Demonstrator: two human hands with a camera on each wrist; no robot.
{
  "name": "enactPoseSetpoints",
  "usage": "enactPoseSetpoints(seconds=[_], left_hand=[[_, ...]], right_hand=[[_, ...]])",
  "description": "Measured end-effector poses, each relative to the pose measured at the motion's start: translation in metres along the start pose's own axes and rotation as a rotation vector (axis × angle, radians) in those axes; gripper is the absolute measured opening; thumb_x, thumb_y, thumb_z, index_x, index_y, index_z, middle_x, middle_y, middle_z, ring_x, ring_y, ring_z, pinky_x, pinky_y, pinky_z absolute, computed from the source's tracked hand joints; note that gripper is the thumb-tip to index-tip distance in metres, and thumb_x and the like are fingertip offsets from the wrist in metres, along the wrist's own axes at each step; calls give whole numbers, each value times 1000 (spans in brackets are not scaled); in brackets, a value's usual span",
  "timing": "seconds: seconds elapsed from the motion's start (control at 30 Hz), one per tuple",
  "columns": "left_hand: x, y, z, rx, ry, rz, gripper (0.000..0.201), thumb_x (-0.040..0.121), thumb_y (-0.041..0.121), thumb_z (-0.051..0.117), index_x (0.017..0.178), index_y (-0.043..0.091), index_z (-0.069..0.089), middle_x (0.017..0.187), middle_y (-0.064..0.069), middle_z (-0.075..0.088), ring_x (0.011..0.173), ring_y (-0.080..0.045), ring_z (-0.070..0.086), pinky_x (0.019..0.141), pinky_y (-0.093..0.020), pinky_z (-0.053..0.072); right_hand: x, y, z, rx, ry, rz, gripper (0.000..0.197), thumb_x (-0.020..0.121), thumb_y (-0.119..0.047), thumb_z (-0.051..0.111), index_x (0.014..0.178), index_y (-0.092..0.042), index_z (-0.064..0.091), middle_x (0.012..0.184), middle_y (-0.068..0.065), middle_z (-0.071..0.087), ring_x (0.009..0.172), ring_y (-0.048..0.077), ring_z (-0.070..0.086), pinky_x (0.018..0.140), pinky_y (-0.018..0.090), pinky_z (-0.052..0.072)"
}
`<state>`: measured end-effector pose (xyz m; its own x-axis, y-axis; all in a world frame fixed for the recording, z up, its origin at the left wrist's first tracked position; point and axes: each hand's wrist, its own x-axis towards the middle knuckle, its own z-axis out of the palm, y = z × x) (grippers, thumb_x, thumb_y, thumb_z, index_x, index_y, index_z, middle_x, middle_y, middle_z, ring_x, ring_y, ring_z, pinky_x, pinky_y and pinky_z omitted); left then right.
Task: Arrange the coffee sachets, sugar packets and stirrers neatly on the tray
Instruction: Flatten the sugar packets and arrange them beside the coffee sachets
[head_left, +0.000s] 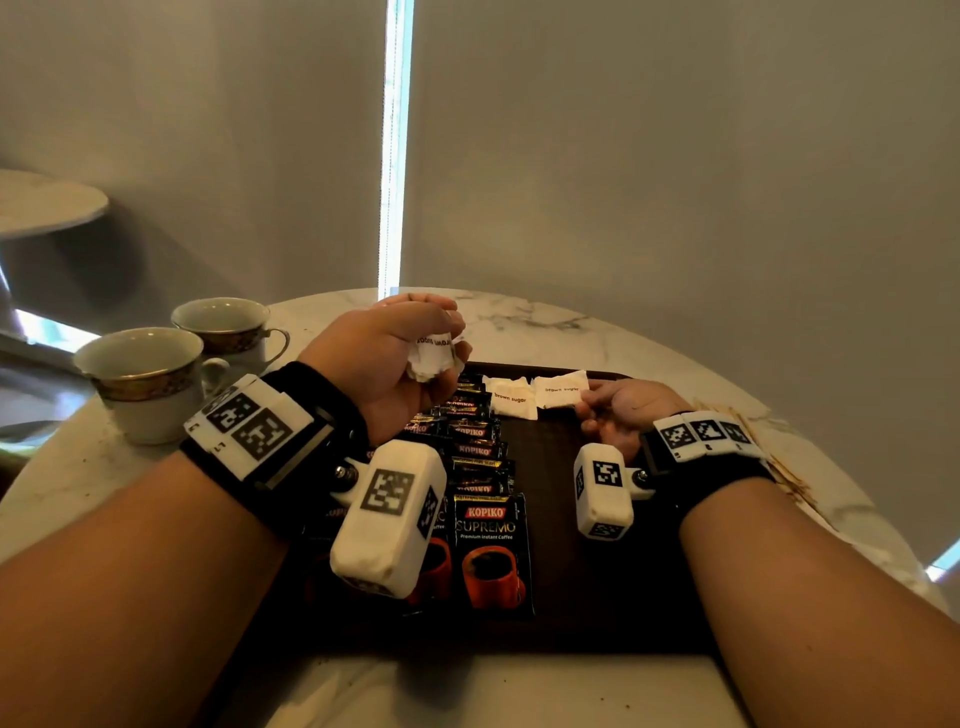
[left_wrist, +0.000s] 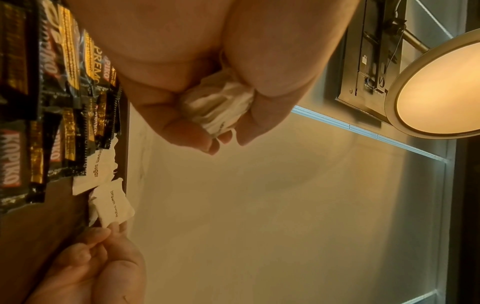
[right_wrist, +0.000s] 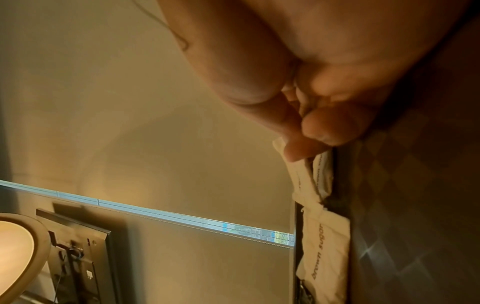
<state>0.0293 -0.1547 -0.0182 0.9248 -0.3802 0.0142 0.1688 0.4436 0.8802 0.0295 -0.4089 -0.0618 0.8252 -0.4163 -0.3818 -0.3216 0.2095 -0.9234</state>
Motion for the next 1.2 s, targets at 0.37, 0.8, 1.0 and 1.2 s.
enactPoseSetpoints(seconds=[0.37, 0.8, 1.0, 1.2], left_hand=[[1, -1, 0, -9, -12, -4, 10, 93, 2, 58, 91, 12, 61, 86, -8, 61, 65, -18, 64, 47, -25, 48], [1, -1, 0, -9, -8, -9, 10, 93, 2, 58, 90, 12, 61, 85, -8, 61, 67, -19, 63, 47, -24, 48], [3, -1, -1, -23, -6, -33, 7, 94, 6, 59, 90, 12, 61, 85, -7, 62, 68, -18, 64, 48, -23, 48], [4, -2, -2, -27, -2, -38, 8, 93, 6, 59, 89, 12, 62, 85, -6, 61, 68, -18, 64, 47, -23, 48]], right_hand=[[-3, -1, 2, -47, -11, 1, 35, 104, 1, 35, 134, -2, 53, 93, 12, 62, 68, 11, 54, 38, 16, 48], [-5, 2, 0, -46, 78, -76, 13, 99, -9, 50, 91, -3, 58, 85, 16, 66, 65, 21, 64, 41, 21, 49], [-3, 3, 2, -25, 100, -87, 12, 98, -16, 52, 99, -5, 57, 88, 12, 58, 65, 22, 65, 39, 23, 46], [-4, 3, 4, -19, 101, -88, 16, 96, -19, 53, 101, -6, 60, 108, 16, 60, 70, 24, 68, 38, 22, 46]])
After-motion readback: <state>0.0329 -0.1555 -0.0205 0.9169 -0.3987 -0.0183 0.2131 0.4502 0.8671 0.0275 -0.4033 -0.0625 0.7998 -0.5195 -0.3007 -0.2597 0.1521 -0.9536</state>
